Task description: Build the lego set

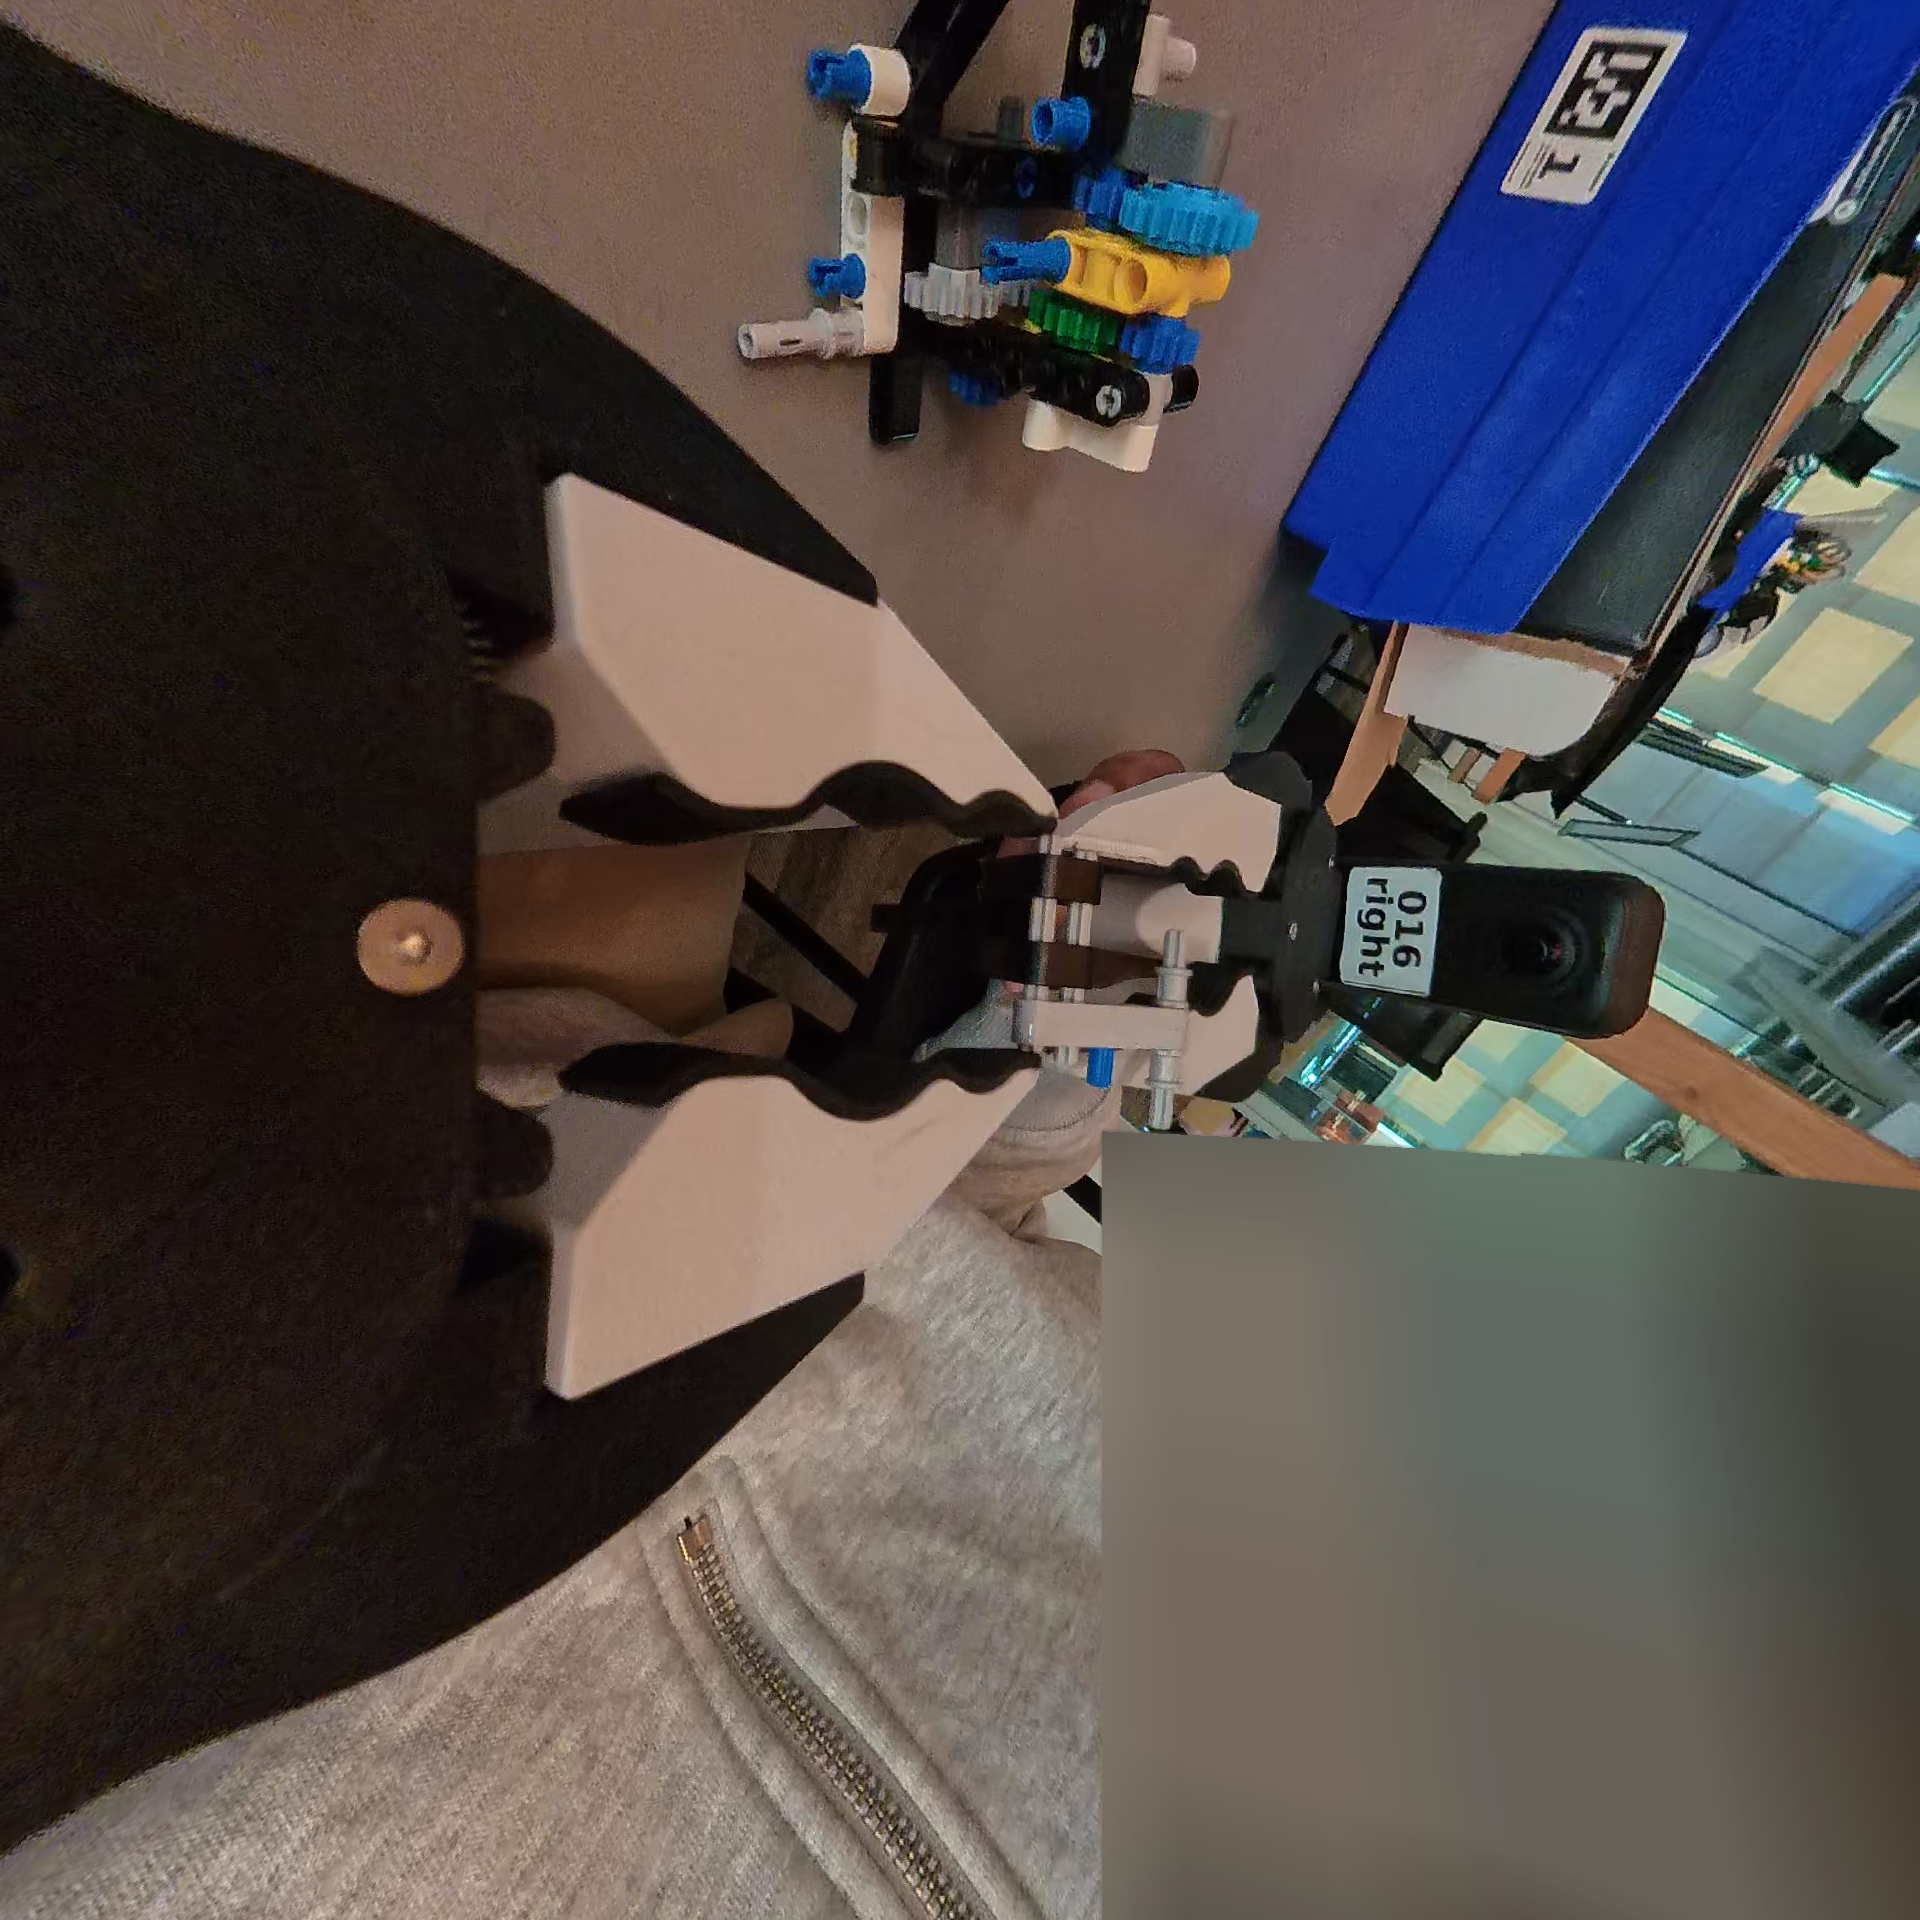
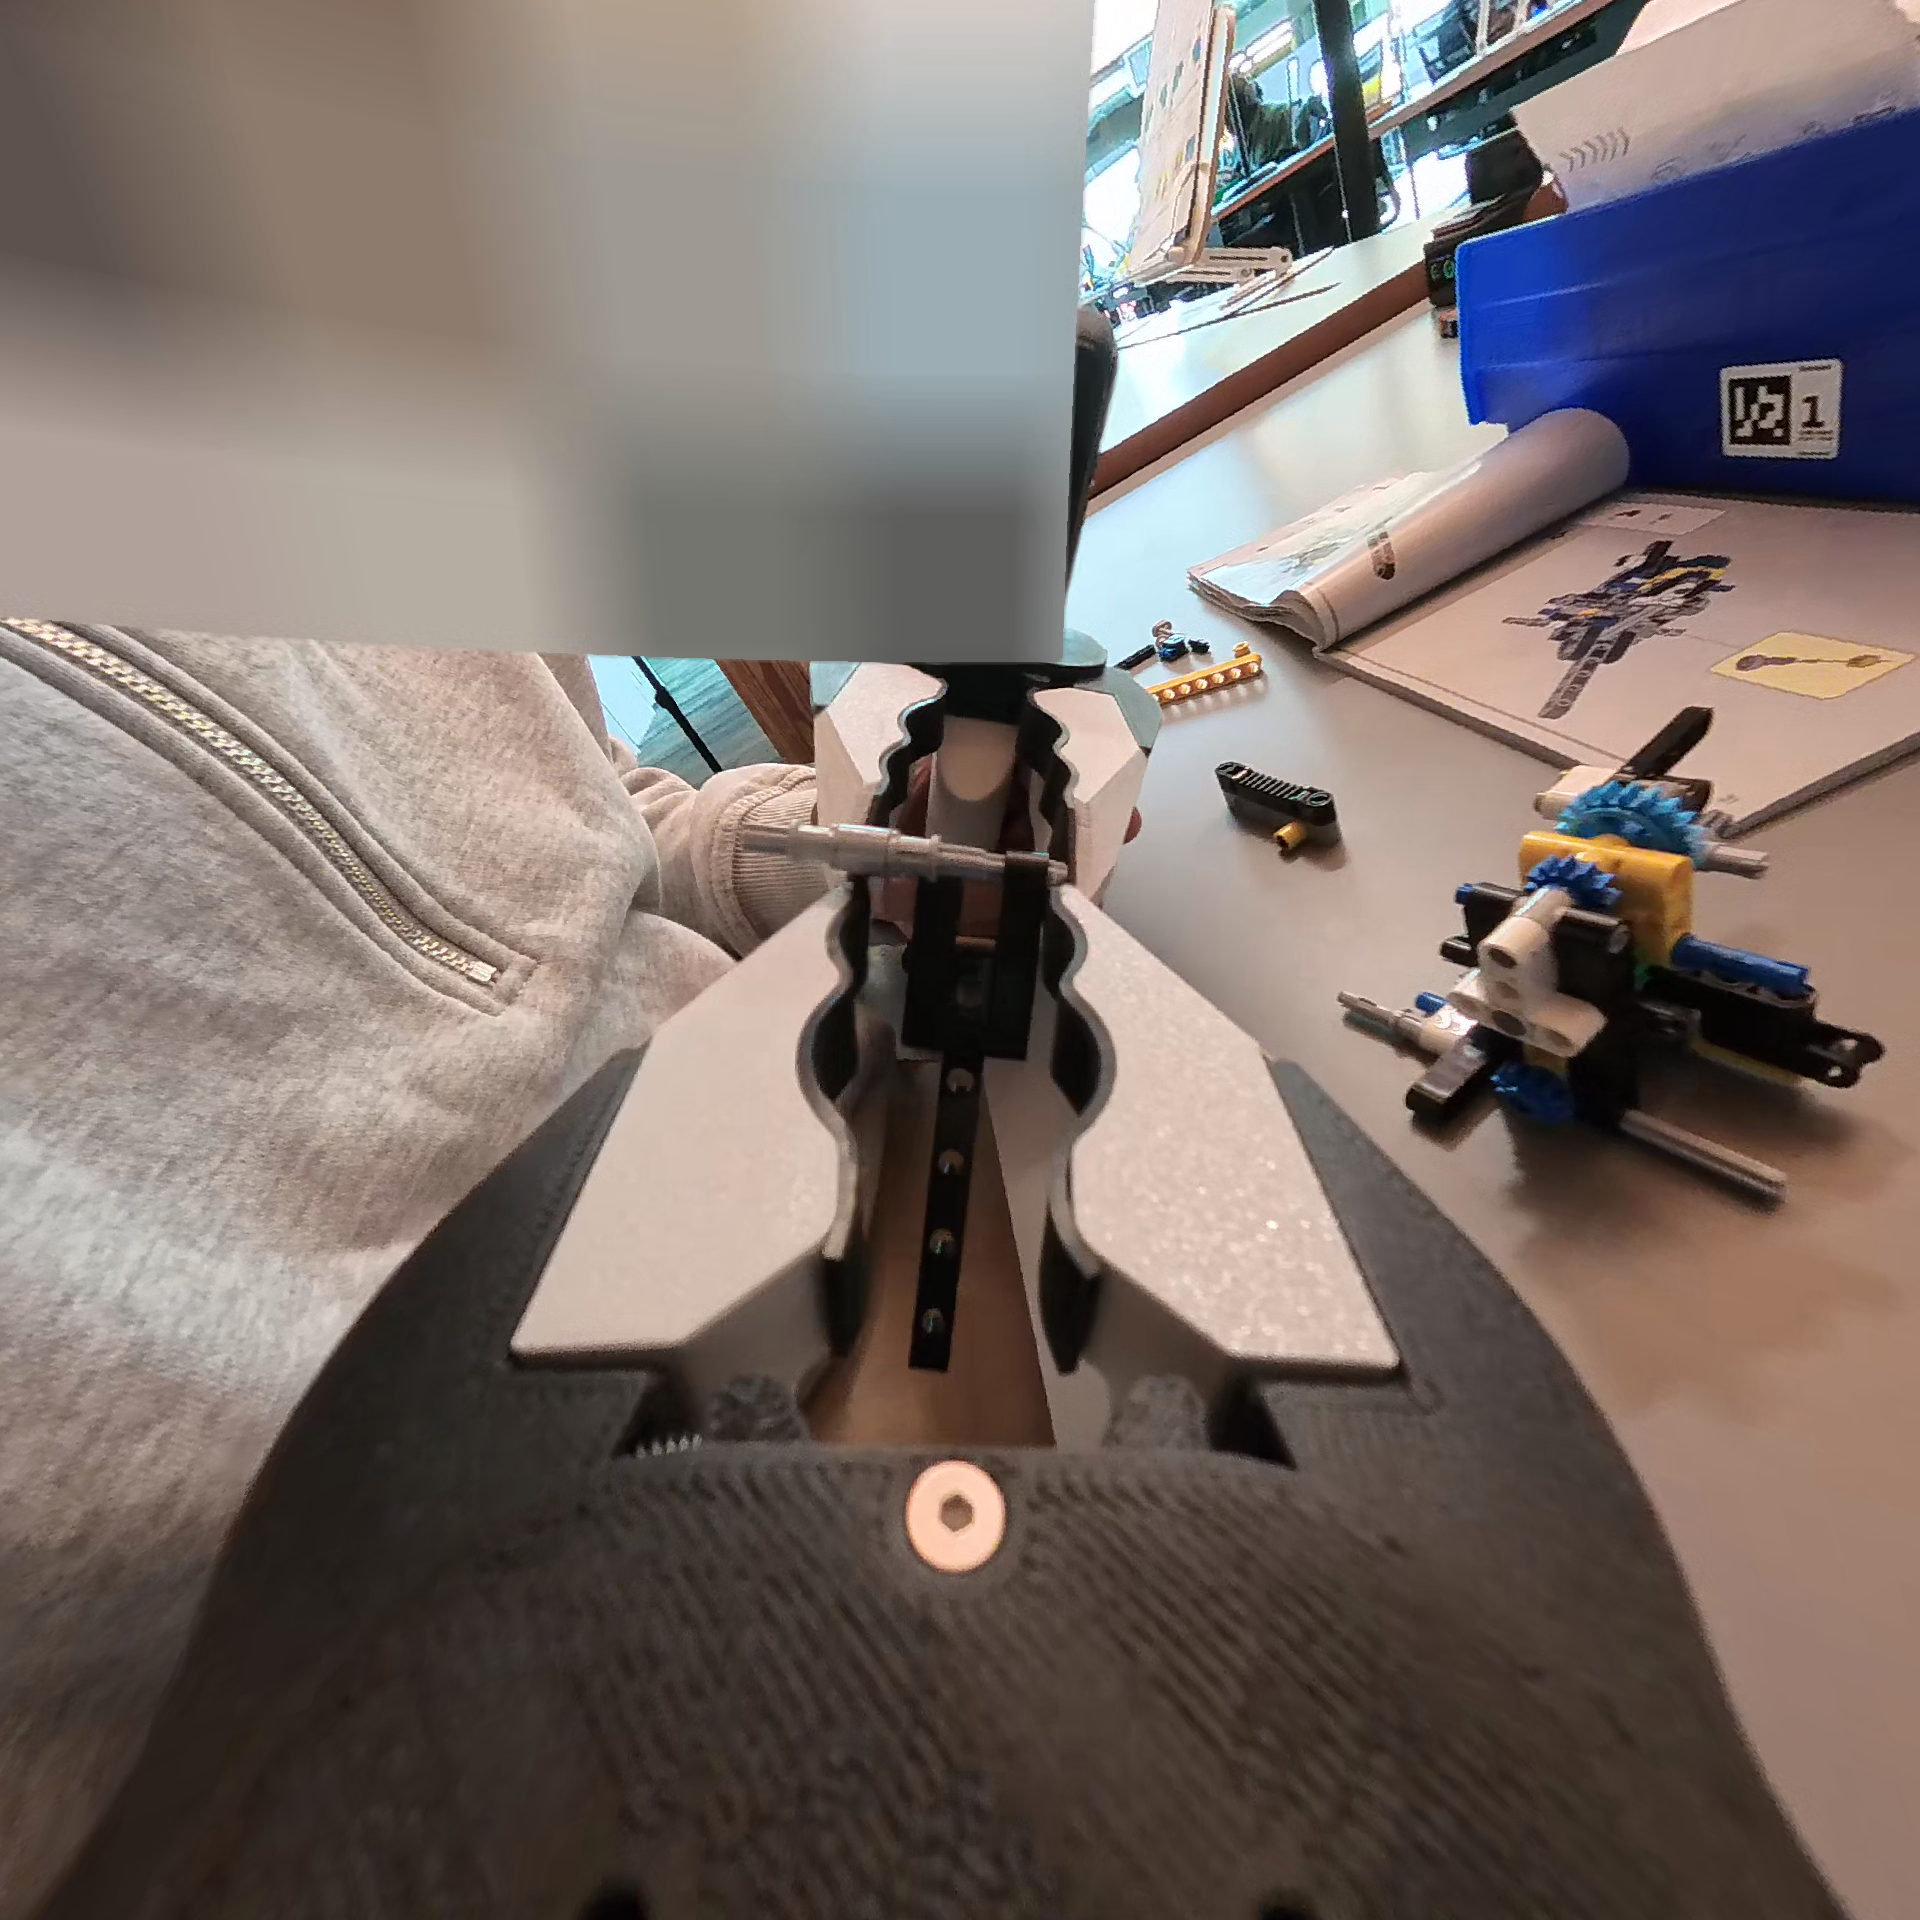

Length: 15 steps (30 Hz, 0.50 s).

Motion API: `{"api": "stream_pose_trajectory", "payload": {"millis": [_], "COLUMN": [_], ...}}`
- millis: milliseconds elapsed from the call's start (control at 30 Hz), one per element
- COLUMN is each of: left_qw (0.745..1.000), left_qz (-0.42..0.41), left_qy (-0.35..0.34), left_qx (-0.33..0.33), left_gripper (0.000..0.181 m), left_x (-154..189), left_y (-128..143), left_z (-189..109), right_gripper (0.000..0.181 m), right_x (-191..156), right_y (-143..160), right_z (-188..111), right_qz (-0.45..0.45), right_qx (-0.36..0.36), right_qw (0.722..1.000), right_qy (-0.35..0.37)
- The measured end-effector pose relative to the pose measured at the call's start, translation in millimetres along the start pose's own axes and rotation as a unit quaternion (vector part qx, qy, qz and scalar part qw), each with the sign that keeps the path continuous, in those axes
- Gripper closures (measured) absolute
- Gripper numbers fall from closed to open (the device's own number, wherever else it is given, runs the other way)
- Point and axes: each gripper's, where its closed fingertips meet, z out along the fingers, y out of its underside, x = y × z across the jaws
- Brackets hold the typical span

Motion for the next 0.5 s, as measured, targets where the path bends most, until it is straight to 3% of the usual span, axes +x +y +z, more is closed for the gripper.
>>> {"api": "stream_pose_trajectory", "payload": {"millis": [500], "left_qw": [0.999], "left_qz": [-0.03], "left_qy": [0.016], "left_qx": [0.009], "left_gripper": [0.144], "left_x": [-1.1], "left_y": [-1.4], "left_z": [-1.2], "right_gripper": [0.144], "right_x": [-5.2], "right_y": [-3.9], "right_z": [-5.6], "right_qz": [0.01], "right_qx": [0.012], "right_qw": [1.0], "right_qy": [-0.023]}}
